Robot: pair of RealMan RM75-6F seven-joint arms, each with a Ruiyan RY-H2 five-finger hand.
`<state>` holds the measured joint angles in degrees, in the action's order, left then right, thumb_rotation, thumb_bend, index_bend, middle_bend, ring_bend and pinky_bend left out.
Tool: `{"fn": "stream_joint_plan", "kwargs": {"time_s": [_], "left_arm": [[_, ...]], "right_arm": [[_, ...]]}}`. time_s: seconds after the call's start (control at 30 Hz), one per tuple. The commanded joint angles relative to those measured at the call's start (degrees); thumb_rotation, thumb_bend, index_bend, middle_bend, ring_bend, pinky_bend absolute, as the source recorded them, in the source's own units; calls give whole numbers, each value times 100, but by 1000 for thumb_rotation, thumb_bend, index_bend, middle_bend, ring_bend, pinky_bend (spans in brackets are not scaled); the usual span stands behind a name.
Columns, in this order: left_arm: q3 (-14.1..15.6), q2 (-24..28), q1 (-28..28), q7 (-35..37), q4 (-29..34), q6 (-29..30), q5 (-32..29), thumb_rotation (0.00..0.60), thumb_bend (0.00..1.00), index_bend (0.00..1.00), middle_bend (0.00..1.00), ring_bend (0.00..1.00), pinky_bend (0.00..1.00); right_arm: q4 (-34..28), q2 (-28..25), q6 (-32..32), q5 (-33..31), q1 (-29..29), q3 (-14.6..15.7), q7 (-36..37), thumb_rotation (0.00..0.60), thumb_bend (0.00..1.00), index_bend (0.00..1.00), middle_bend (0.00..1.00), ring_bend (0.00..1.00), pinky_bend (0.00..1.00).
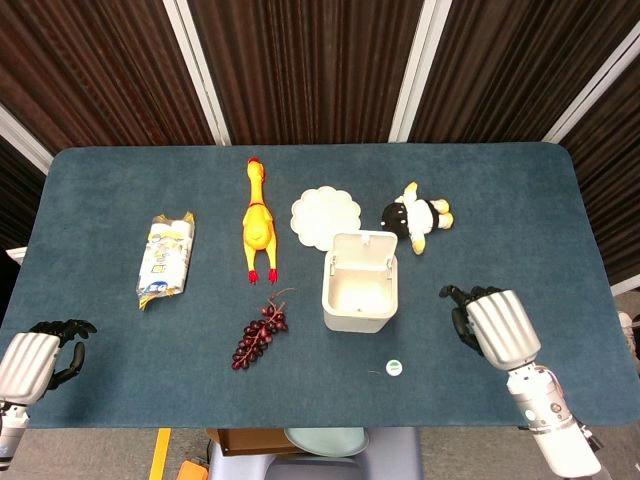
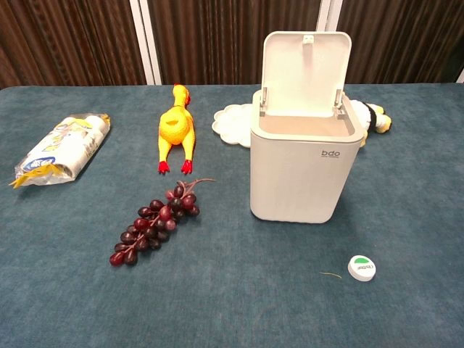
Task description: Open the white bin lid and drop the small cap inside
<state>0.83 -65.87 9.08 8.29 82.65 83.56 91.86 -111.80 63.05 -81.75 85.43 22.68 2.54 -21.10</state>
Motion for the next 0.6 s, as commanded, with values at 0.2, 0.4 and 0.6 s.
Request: {"fn": "stream_joint_plan", "kwargs": {"time_s": [0.2,0.4,0.6], "left_arm": [[-8,13,-2,33,4,5,-15,600,637,409,469,469,461],[-8,14,-3,26,8,0,-22,600,636,410,469,469,461],[-4,17,0,38,4,2,-10,600,636,410,469,470,461]], "right_arm": [[-162,-567,1533,-352,206,385,891,600,690,536,800,710,834],[-18,-357,2264,-642,389,395,899,600,633,536,801,717,838],[232,-52,2625,-868,522,273,863,600,360,519,801,720,842]]}}
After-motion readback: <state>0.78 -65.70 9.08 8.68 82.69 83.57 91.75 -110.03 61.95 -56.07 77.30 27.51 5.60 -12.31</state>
